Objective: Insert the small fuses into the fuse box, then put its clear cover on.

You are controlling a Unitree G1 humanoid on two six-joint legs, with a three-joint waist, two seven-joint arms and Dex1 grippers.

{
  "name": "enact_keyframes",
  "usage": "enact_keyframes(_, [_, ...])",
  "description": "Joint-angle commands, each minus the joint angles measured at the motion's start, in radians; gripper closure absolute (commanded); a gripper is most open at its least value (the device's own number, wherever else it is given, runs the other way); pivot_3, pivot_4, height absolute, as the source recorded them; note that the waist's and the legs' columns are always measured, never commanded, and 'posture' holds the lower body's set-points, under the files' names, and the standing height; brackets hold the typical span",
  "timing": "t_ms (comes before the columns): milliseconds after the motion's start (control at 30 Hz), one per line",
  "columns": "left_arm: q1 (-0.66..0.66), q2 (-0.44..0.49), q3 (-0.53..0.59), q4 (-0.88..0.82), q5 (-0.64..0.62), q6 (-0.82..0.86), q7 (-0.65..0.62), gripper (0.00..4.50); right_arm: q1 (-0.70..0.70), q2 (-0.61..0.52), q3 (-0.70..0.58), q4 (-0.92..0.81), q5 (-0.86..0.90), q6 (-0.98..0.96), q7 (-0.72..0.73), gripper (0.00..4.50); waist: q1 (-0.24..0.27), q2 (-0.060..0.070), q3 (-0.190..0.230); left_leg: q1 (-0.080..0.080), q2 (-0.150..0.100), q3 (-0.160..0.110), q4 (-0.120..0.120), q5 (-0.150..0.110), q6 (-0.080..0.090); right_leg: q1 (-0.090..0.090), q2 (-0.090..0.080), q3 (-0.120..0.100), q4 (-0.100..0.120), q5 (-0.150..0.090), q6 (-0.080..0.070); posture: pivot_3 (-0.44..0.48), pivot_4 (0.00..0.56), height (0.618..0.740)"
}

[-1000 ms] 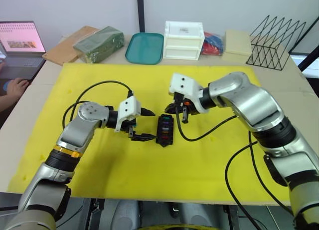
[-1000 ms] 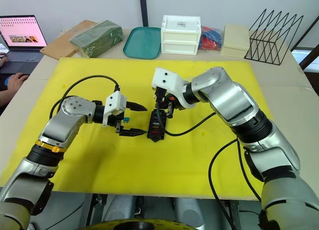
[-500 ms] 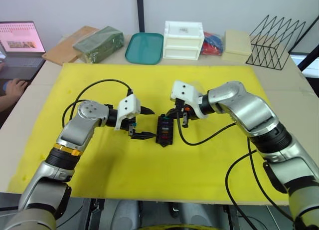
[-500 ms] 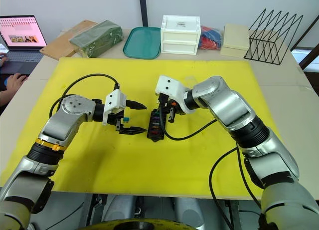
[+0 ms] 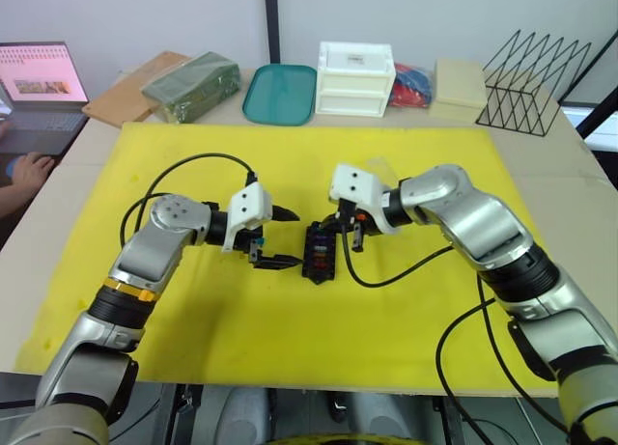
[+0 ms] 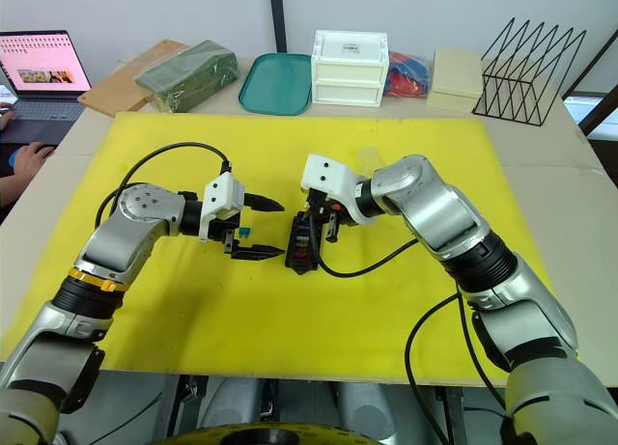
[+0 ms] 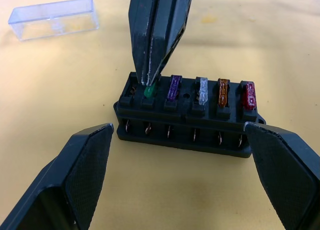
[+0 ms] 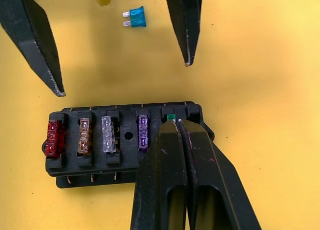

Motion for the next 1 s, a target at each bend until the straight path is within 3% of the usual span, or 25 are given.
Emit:
enact_keyframes(33, [-0.004, 0.005, 0.030, -0.030, -0.008, -0.011, 0.004, 0.00, 0.022, -0.009, 0.043, 0.007, -0.024, 0.019, 0.010, 4.47, 0.000, 0.000, 0.000, 0.000, 0.000, 0.000, 0.000, 0.000, 0.000, 0.000, 0.000, 0.000, 0.000, 0.000, 0.000, 0.000, 0.150, 0.740])
enact_keyframes(433, [0.001, 0.056, 0.111, -0.110, -0.086, 0.077, -0.007, 0.00, -0.035, -0.017, -0.192, -0.127, 0.136, 0.057, 0.032, 4.47, 0.000, 0.000, 0.000, -0.002, 0.000, 0.000, 0.000, 0.000, 0.000, -0.002, 0.000, 0.000, 0.000, 0.000, 0.000, 0.000, 0.150, 0.740])
enact_keyframes(533, [0.019, 0.109, 0.174, -0.158, -0.147, 0.151, -0.015, 0.00, -0.007, -0.069, -0.237, -0.168, 0.159, 0.030, 0.054, 4.47, 0.000, 0.000, 0.000, -0.002, 0.000, 0.000, 0.000, 0.000, 0.000, -0.002, 0.000, 0.000, 0.000, 0.000, 0.000, 0.000, 0.150, 0.740])
enact_keyframes(633, [0.077, 0.228, 0.265, -0.188, -0.208, 0.248, -0.046, 0.00, 0.064, -0.168, -0.311, -0.213, 0.192, -0.009, 0.100, 4.47, -0.001, 0.000, 0.001, -0.002, 0.000, 0.000, 0.000, 0.000, 0.000, -0.002, 0.000, 0.000, -0.001, 0.000, 0.000, 0.000, 0.150, 0.740])
enact_keyframes(733, [0.134, 0.331, 0.339, -0.174, -0.241, 0.301, -0.067, 0.00, 0.142, -0.263, -0.386, -0.241, 0.230, -0.036, 0.144, 3.93, 0.000, 0.000, 0.001, -0.002, 0.000, 0.000, -0.001, 0.000, 0.000, -0.002, 0.000, 0.000, -0.001, 0.000, 0.000, 0.000, 0.150, 0.740])
enact_keyframes(833, [0.203, 0.427, 0.411, -0.132, -0.248, 0.323, -0.099, 0.00, 0.234, -0.369, -0.475, -0.222, 0.244, -0.066, 0.180, 2.92, 0.001, 0.000, 0.001, -0.001, 0.000, 0.000, -0.001, 0.000, 0.000, -0.002, 0.000, 0.000, -0.001, 0.000, 0.000, 0.000, 0.150, 0.740])
enact_keyframes(1000, [0.251, 0.480, 0.459, -0.055, -0.241, 0.311, -0.114, 0.00, 0.340, -0.459, -0.548, -0.170, 0.227, -0.127, 0.185, 1.10, 0.001, 0.000, 0.001, -0.001, 0.000, 0.001, -0.001, 0.000, 0.000, -0.001, 0.000, 0.000, -0.002, 0.000, 0.000, 0.000, 0.150, 0.740])
